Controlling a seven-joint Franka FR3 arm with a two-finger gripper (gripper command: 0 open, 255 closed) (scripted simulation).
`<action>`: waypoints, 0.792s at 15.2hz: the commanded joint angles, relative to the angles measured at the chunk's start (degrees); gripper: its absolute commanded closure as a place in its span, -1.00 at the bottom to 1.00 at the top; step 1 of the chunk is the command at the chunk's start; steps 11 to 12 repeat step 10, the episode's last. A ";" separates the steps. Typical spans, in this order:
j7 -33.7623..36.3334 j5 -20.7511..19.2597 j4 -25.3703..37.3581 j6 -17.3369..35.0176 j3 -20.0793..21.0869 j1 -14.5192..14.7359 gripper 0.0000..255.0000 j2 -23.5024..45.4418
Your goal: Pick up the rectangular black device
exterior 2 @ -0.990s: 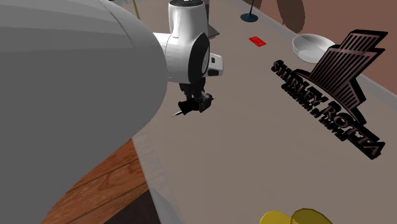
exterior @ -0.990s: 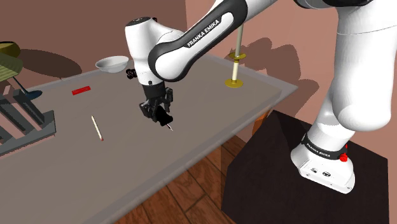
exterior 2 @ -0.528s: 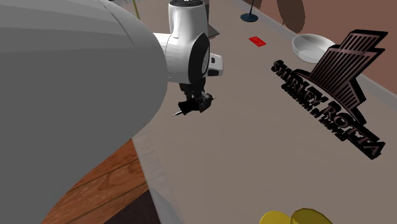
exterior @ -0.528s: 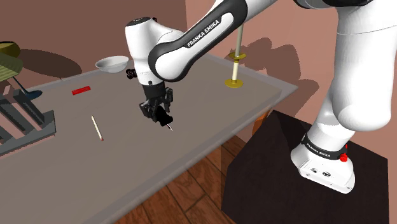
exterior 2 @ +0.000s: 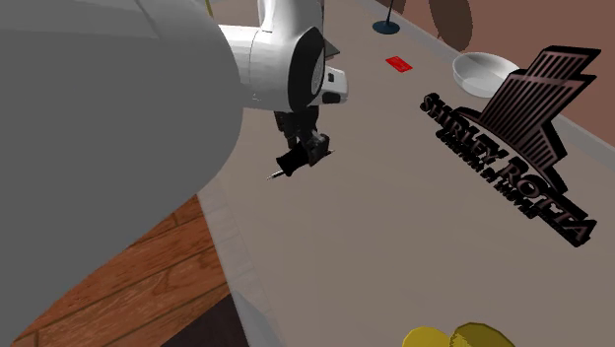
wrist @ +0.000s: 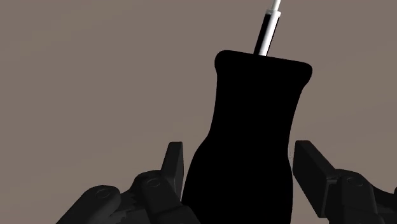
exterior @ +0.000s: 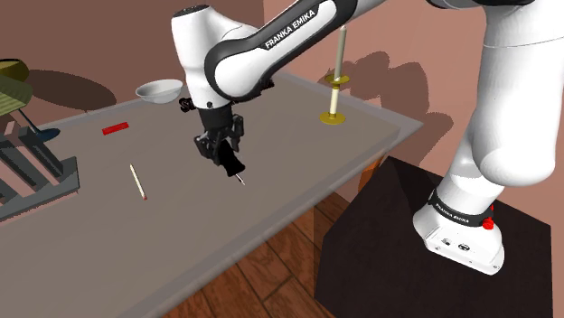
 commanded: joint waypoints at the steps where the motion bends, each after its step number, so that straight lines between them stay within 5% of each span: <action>1: -0.46 0.46 0.64 -1.33 0.11 -0.22 1.00 -0.77; 12: -1.31 1.55 3.88 -6.20 0.47 -0.39 1.00 -2.58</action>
